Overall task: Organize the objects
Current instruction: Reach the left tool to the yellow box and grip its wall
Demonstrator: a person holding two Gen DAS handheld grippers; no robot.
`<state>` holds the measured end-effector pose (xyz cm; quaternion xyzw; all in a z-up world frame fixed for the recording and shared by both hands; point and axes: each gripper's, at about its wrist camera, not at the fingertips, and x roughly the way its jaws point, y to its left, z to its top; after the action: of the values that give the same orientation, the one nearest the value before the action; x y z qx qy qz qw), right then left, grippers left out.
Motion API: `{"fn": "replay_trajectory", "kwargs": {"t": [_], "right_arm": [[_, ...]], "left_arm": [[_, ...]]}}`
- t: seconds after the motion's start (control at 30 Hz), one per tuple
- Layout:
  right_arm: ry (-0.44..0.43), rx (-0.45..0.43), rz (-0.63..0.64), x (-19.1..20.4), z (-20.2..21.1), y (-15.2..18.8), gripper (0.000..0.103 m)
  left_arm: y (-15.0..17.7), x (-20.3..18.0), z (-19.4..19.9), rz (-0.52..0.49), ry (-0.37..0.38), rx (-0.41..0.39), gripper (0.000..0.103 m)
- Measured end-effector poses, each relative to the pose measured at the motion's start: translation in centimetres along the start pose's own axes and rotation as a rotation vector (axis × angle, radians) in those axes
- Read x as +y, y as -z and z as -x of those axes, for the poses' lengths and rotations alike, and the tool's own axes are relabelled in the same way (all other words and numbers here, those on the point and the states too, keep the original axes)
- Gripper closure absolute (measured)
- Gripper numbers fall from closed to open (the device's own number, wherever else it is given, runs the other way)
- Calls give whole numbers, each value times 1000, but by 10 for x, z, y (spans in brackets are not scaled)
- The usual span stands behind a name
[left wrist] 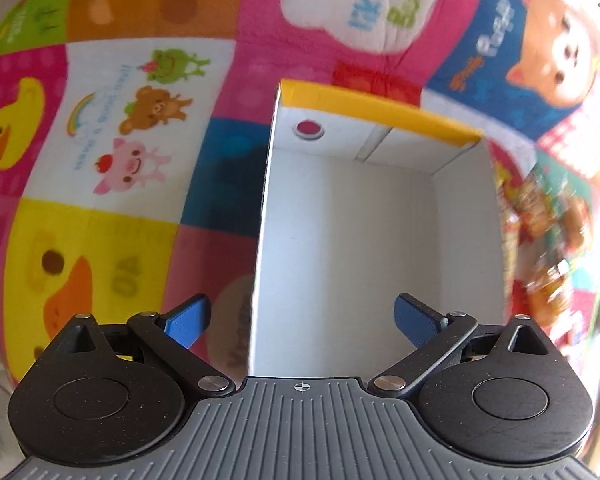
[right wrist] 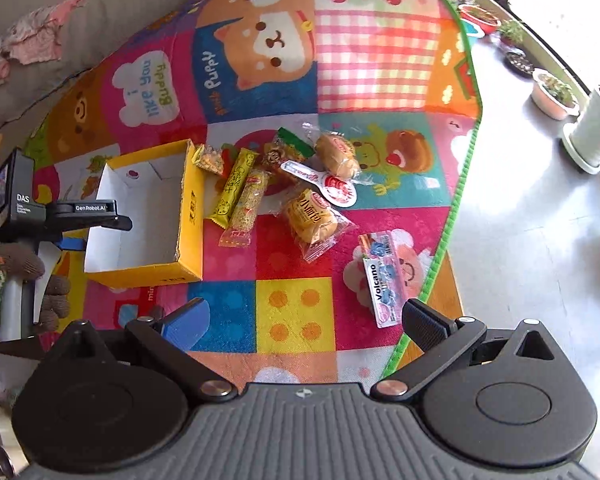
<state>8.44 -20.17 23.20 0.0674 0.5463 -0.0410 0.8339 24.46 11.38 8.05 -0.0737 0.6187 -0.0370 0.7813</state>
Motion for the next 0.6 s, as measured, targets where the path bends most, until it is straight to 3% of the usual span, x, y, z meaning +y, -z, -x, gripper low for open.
{"fn": "replay_trajectory", "kwargs": {"t": [0.03,0.07,0.1,0.13,0.33,0.5,0.6], "right_arm": [[17,-4,-9,1,6,1,0],[27,-9,-15,1,11,3,0],[34,-13,-23,1,18,4,0],[42,-13,-30,-1,21,6,0],[77,16,-29,-20,9,6,0],[65,48,33,-41,-38,-3,0],[55,91,57,-55,-70,-11,1]], "left_arm": [[0,-2,-4,-41,-13,1,55],[0,-5,-7,-85,-51,0,71],[2,-8,-10,-128,-94,-6,94],[3,-9,-11,-153,-92,-10,91],[15,-7,-7,-136,-85,47,94],[54,-34,2,-290,-111,70,93],[74,-44,6,-318,-134,92,92]]}}
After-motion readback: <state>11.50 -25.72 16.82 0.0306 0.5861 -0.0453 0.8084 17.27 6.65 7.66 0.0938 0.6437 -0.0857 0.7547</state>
